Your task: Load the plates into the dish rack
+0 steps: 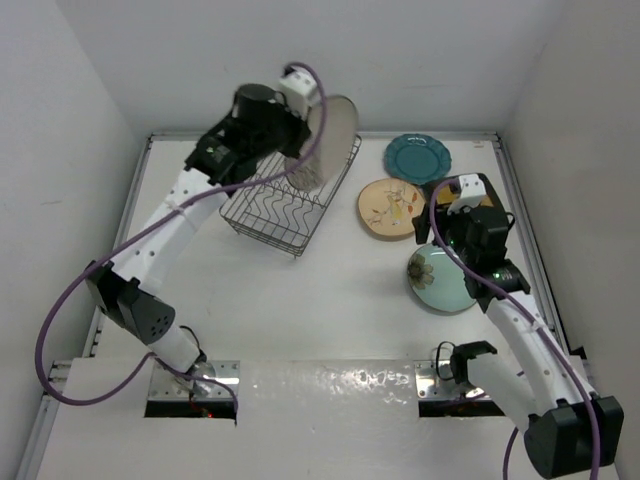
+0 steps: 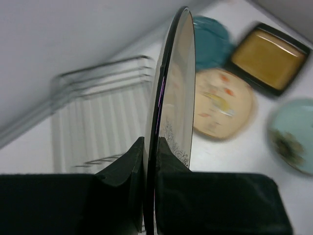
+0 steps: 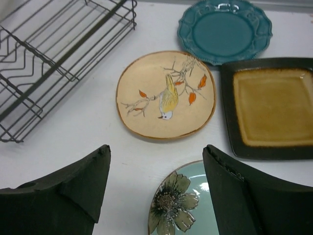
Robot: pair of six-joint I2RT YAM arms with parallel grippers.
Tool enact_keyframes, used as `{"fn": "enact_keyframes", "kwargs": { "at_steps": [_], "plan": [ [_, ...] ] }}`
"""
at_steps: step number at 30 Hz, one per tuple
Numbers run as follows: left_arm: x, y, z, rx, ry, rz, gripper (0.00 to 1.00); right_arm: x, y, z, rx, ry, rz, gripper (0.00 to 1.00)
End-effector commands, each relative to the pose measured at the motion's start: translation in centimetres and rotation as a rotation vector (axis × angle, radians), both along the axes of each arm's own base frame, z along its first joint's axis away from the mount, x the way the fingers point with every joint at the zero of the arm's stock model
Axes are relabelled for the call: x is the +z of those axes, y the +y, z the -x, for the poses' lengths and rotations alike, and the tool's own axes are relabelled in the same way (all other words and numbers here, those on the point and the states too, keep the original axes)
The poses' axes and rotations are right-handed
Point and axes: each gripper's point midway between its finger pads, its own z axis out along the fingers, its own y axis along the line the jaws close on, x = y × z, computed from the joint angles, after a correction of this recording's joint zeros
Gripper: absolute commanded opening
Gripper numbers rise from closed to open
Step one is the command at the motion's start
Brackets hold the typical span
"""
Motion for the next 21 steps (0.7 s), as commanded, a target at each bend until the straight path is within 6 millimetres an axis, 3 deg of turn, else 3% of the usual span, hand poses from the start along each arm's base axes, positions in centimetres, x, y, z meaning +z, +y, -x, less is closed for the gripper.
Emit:
{"fn": "enact_keyframes", "kwargs": {
  "at_steps": [1, 2, 3, 4, 12, 19, 21],
  "plan": [
    [8.1, 10.6, -4.8, 0.379, -0.255, 0.003, 0.0, -1.2, -0.2, 0.0, -0.012, 0.038, 0.013, 0.74],
    [9.6, 13.0, -5.2, 0.452, -0.336, -0.046, 0.0, -1.4, -0.2, -0.1, -0.012, 0.041, 0.013, 0.73],
    [8.6, 13.7, -5.5, 0.468, -0.341, -0.081, 0.0, -1.8, -0.2, -0.1, -0.013, 0.049, 0.015, 0.73],
    [8.9, 14.6, -5.7, 0.487, -0.365, -0.091, 0.0, -2.2, -0.3, -0.1, -0.017, 0.058, 0.018, 0.73],
    [5.4, 16.7, -6.2, 0.464, -0.354, -0.187, 0.0, -3.9, -0.4, 0.1, -0.011, 0.079, 0.034, 0.73],
    [1.8, 19.8, -8.9, 0.532, -0.315, -0.299, 0.0, -4.4, -0.2, 0.3, 0.008, 0.083, 0.043, 0.73],
    [0.7, 19.9, -9.6, 0.513, -0.292, -0.3, 0.0, -4.5, -0.2, 0.4, 0.017, 0.082, 0.053, 0.74]
  ]
}}
